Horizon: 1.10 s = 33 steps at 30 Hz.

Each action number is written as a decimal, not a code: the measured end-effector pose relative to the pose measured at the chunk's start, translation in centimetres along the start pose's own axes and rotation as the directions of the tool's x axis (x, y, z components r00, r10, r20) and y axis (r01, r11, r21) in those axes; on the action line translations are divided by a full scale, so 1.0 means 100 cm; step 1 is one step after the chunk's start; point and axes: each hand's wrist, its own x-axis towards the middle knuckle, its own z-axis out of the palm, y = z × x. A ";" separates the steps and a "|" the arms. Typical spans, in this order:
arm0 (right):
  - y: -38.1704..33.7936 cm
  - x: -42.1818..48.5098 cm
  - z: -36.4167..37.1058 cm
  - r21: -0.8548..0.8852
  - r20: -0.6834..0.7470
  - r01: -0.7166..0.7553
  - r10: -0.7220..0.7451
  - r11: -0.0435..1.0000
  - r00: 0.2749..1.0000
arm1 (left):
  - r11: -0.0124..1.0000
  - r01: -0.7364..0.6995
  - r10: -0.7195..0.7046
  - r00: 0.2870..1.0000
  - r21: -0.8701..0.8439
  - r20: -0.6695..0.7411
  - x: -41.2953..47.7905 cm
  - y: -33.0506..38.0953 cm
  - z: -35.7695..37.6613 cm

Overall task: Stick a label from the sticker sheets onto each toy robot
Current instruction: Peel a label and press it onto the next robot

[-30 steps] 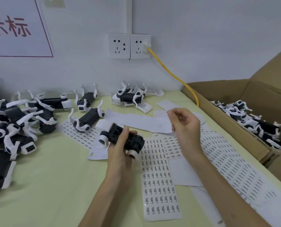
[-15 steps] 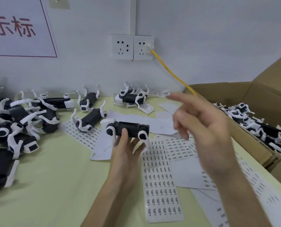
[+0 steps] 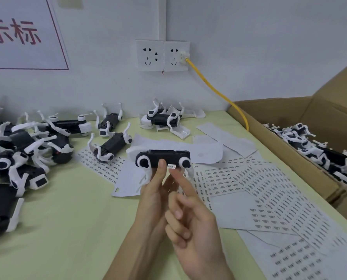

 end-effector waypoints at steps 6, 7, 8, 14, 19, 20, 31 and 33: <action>0.000 0.000 -0.001 0.001 -0.002 -0.011 0.011 1.000 1.000 | 1.000 -0.024 0.024 1.000 -0.015 0.009 -0.005 0.001 0.005; 0.000 0.000 -0.001 0.003 -0.007 -0.008 0.008 1.000 1.000 | 1.000 -0.029 0.029 1.000 -0.010 0.003 -0.006 0.001 0.006; 0.000 0.000 -0.002 0.007 -0.011 -0.005 0.005 1.000 1.000 | 0.999 -0.036 0.036 0.999 0.002 -0.004 -0.007 0.002 0.007; 0.001 0.000 -0.004 0.042 -0.014 0.019 -0.019 0.999 1.000 | 0.995 -0.066 0.067 0.998 0.075 -0.003 -0.008 0.001 0.009; 0.001 0.001 -0.004 0.050 -0.037 0.031 -0.029 0.998 0.999 | 0.995 -0.060 0.061 0.998 0.083 -0.008 -0.007 0.000 0.010; 0.001 0.001 -0.004 0.054 -0.045 0.030 -0.028 0.998 0.999 | 0.994 -0.058 0.060 0.998 0.091 -0.016 -0.007 0.000 0.010; 0.002 0.004 -0.005 0.062 -0.154 0.043 -0.033 0.997 0.987 | 0.992 0.035 -0.023 0.995 0.122 -0.098 -0.006 -0.006 0.007; 0.003 0.004 -0.005 0.062 -0.163 0.043 -0.033 0.997 0.986 | 0.992 0.049 -0.035 0.993 0.119 -0.112 -0.006 -0.007 0.006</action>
